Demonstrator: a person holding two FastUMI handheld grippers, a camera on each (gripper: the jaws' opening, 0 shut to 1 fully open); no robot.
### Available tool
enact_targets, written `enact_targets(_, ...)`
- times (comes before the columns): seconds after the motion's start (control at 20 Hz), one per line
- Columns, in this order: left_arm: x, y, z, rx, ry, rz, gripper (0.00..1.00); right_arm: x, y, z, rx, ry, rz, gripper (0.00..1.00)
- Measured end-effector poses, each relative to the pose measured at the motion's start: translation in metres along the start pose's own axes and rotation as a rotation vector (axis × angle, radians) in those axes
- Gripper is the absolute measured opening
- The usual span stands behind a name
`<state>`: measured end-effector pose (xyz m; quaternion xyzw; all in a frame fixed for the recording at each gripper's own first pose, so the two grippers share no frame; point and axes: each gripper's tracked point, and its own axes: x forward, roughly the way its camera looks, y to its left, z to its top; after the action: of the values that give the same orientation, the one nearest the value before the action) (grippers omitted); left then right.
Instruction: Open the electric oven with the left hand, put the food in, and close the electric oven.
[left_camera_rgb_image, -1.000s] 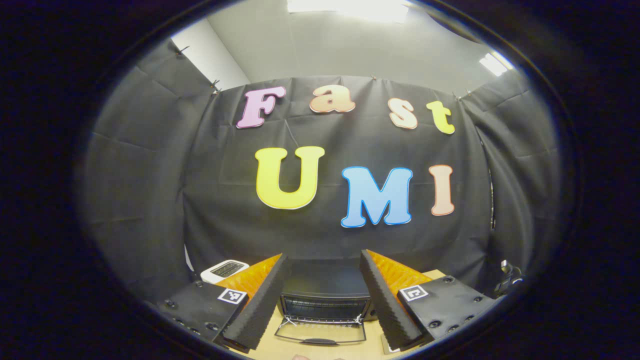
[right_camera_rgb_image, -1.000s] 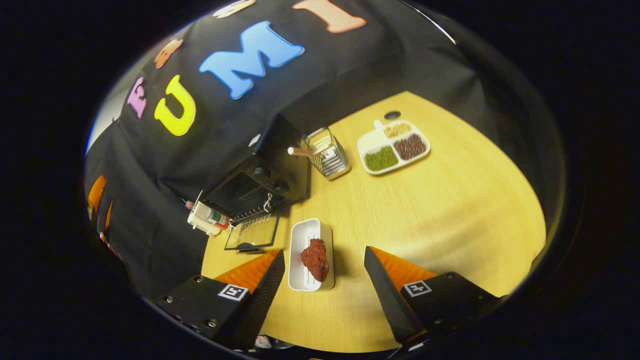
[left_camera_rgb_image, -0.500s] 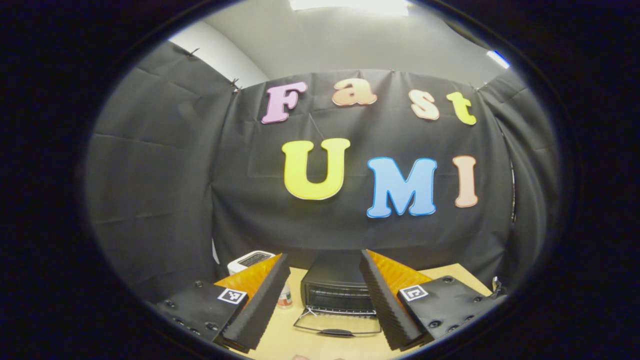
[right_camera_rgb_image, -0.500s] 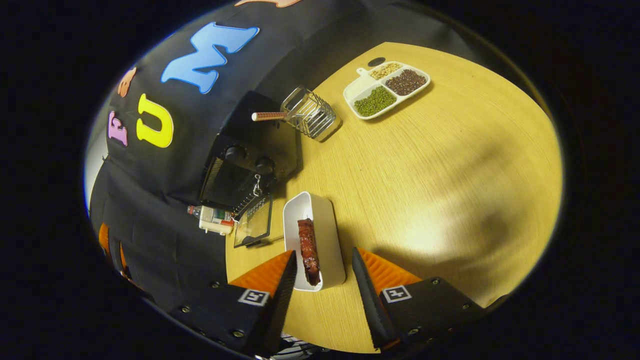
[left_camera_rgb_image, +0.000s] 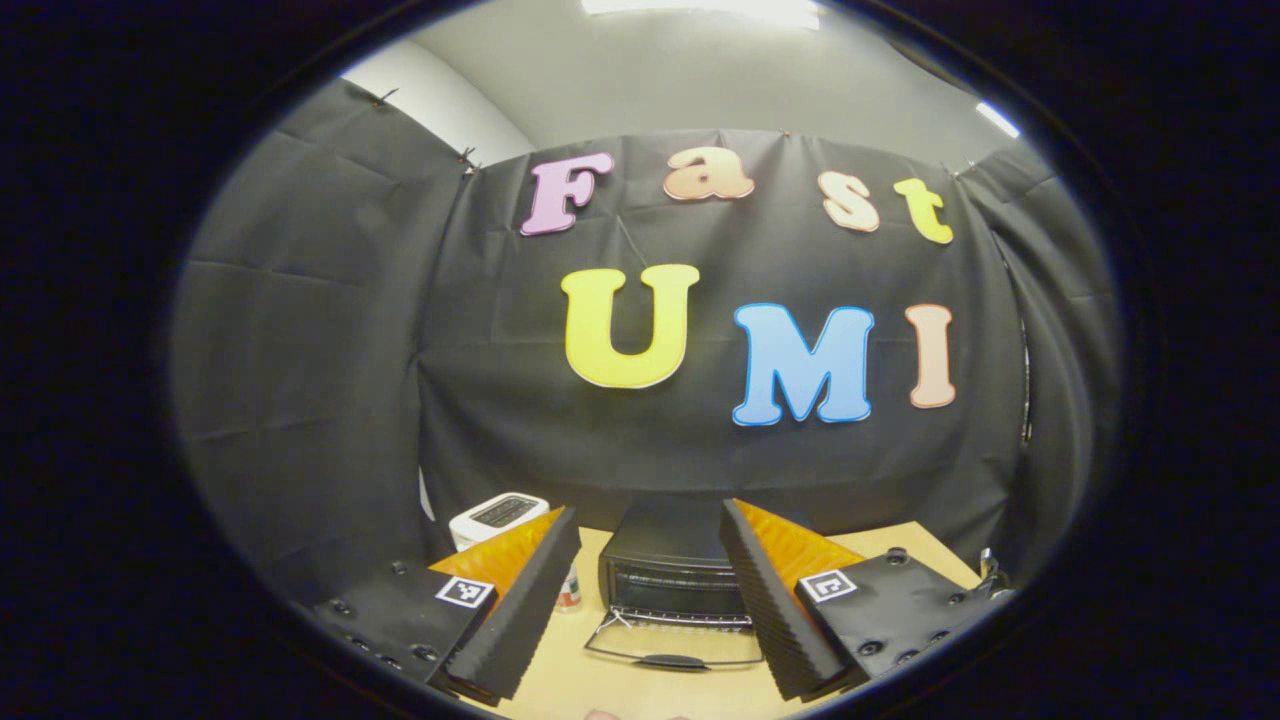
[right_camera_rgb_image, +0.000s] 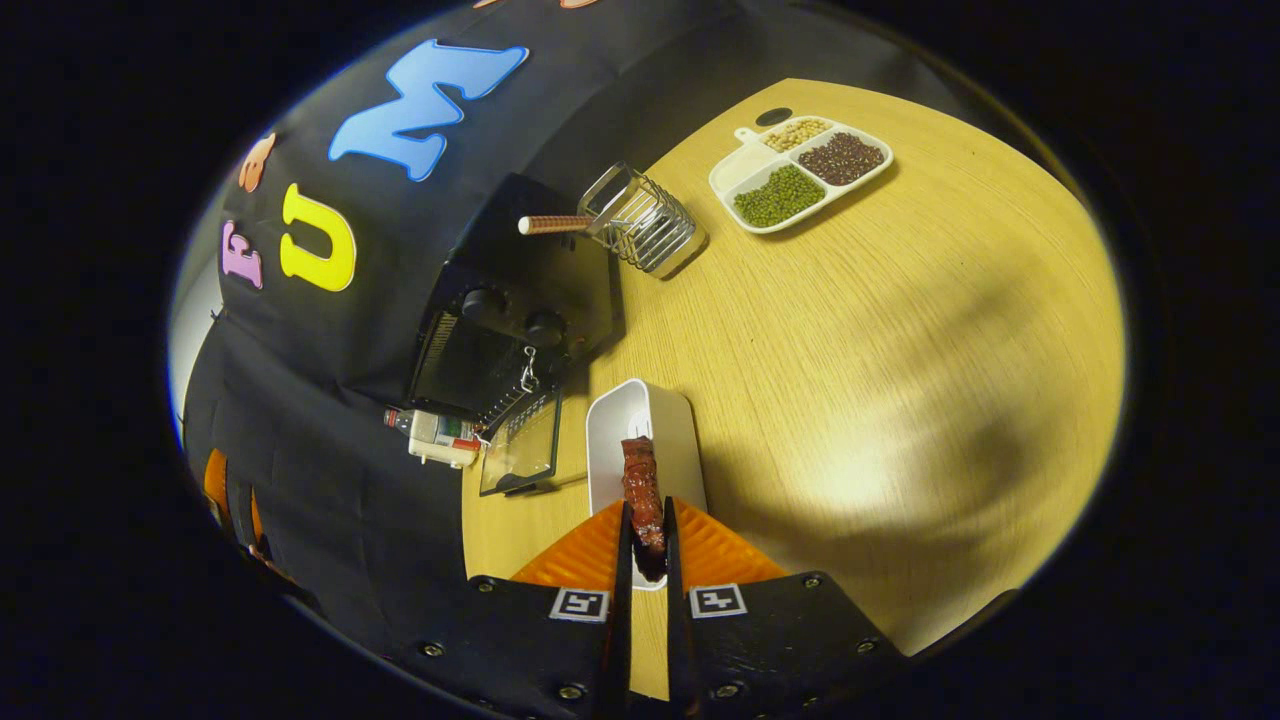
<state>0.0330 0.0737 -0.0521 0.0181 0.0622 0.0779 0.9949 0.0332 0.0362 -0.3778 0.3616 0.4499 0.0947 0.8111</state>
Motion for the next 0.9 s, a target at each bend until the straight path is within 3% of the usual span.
enact_targets(0.05, 0.005, 0.001, 0.002, -0.002, -0.002, -0.018, 0.99, 0.002, 0.001, -0.001, 0.003, -0.008, -0.013, 0.08)
enact_targets(0.4, 0.042, 0.027, 0.004, -0.017, -0.016, -0.123, 0.99, -0.025, 0.037, 0.001, 0.059, -0.101, 0.012, 0.08)
enact_targets(0.75, 0.059, 0.078, -0.012, -0.055, 0.006, -0.169, 0.99, -0.036, 0.139, -0.003, 0.059, -0.174, 0.209, 0.07)
enact_targets(0.9, 0.062, 0.101, -0.016, -0.059, 0.015, -0.165, 0.99, -0.018, 0.173, -0.002, 0.05, -0.183, 0.245, 0.07)
